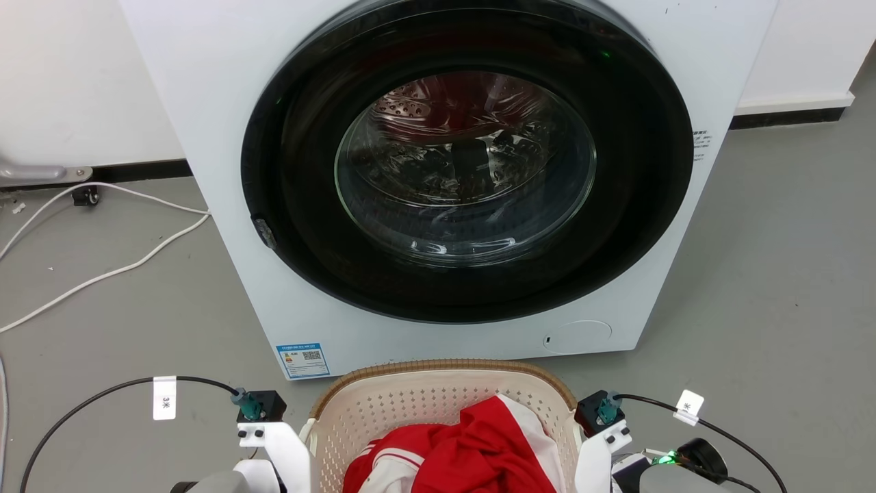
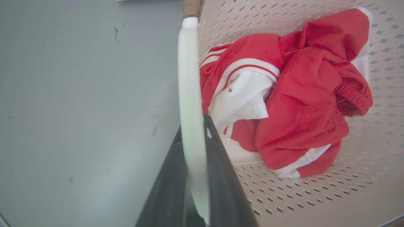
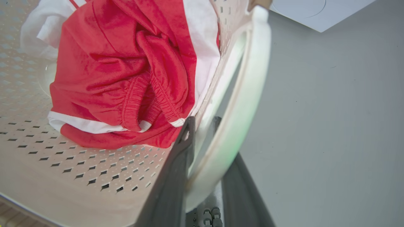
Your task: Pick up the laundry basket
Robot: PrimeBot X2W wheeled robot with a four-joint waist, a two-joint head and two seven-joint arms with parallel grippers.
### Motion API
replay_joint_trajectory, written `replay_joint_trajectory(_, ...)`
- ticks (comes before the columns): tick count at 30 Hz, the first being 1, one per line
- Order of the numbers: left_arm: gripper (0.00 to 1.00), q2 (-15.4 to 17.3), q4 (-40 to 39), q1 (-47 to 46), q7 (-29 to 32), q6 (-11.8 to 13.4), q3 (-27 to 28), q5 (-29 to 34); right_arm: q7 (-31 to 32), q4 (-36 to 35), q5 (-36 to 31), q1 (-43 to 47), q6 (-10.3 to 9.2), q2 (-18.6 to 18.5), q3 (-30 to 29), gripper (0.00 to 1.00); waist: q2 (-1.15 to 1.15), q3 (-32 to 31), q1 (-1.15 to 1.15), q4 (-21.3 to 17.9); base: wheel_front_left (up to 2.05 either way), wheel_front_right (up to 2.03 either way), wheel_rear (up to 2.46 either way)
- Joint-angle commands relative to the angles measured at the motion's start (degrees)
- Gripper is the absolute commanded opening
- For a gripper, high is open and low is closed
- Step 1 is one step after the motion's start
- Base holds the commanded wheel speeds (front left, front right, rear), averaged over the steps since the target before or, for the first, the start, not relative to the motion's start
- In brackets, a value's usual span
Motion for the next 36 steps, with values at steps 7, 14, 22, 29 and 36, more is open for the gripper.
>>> replay_joint_trajectory(7, 0.0, 0.73, 0.31, 0.04, -0.97, 0.09, -1.04, -1.13, -0.64, 0.42, 1.51, -0.64, 0.18, -0.48, 1.81, 0.0, 0.0, 0.09, 0.0, 0.03, 0.0, 0.0, 0.0)
replay_joint_trajectory(14, 0.0, 0.6, 0.53, -0.42, -1.4, 0.09, -1.99, -1.95, -0.85, 0.67, 2.87, -1.01, 0.18, -0.52, 3.12, 0.0, 0.0, 0.26, 0.0, 0.07, 0.0, 0.0, 0.0)
replay_joint_trajectory(22, 0.0, 0.54, 0.71, -0.86, -1.64, 0.09, -3.03, -3.04, -1.01, 0.93, 3.93, -1.08, 0.18, -0.5, 4.16, 0.0, 0.0, 0.43, 0.0, 0.14, 0.0, 0.0, 0.0)
replay_joint_trajectory(29, 0.0, 0.62, 0.9, -1.24, -2.02, 0.09, -3.93, -3.76, -1.29, 1.15, 4.69, -1.16, 0.18, -0.5, 4.85, 0.0, 0.0, 0.47, 0.0, 0.3, 0.0, 0.0, 0.0)
replay_joint_trajectory(36, 0.0, 0.74, 0.98, -1.43, -2.28, 0.09, -4.76, -4.61, -1.31, 1.2, 5.3, -1.25, 0.18, -0.4, 5.35, 0.0, 0.0, 0.54, 0.0, 0.42, 0.0, 0.0, 0.0)
